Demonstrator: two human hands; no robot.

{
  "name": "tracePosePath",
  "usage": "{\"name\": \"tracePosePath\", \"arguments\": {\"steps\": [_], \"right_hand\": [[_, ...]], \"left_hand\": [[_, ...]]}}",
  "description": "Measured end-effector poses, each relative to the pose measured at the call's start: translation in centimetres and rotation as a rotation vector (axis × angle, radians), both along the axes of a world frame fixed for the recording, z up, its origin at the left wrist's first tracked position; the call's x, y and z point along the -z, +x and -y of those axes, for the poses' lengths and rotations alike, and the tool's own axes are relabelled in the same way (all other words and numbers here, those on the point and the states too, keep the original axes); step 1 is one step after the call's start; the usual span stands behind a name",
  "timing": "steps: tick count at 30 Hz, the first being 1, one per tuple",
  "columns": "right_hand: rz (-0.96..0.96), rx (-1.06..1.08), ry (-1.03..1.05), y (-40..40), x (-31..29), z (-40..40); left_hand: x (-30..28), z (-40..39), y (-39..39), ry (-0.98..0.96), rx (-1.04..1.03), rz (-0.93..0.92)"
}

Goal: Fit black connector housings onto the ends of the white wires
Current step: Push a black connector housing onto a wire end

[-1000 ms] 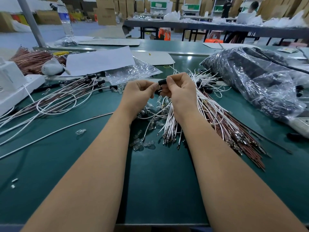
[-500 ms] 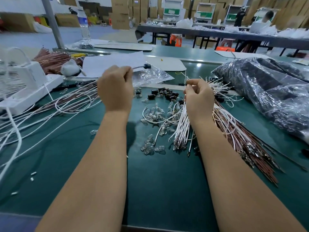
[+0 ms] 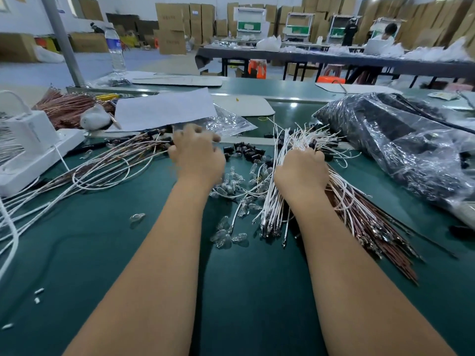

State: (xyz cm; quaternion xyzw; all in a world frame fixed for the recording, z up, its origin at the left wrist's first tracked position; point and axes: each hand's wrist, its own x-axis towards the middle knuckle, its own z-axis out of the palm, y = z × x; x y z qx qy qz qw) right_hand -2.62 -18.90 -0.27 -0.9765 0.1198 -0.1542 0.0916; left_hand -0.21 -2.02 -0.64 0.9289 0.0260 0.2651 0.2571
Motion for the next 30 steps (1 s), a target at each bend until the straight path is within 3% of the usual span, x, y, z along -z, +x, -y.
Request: {"name": "tracePosePath", "arguments": {"steps": [3,7,11,16,19,24,30], "right_hand": [[0.004,-0.024,-0.017,-0.1,-0.2,-0.1],[0.081,-0.024,0.059,0.1,-0.1,0.1],[0.241,0.035,0.298,0.3,0.0,0.4],[0.470,0.049,0.282,0.4,0.0,0.6],[0.640,-0.127,0.398,0.5,-0.2,0.1],[0.661,-0.549,0.382,-0.7,-0.1,-2.5],[0.782,-0.656,0.459,-1.4,-0.5,-3.2]], "left_hand": [[0.3,2.3,-0.1,0.036,0.214,-0.081],[0.8,3.6,-0.4,-0.119,0.421,-0.191],[0.5,3.5,-0.6,-0.341,0.510,-0.068],[0.7,3.4,-0.4,-0.456,0.523,0.032],[0.4,3.3,-0.5,-0.415,0.498,0.170],[-0.3,3.1,-0.7,-0.223,0.508,0.247],[-1.2,3.3,-1.1,-0.377,0.591,0.272]]}}
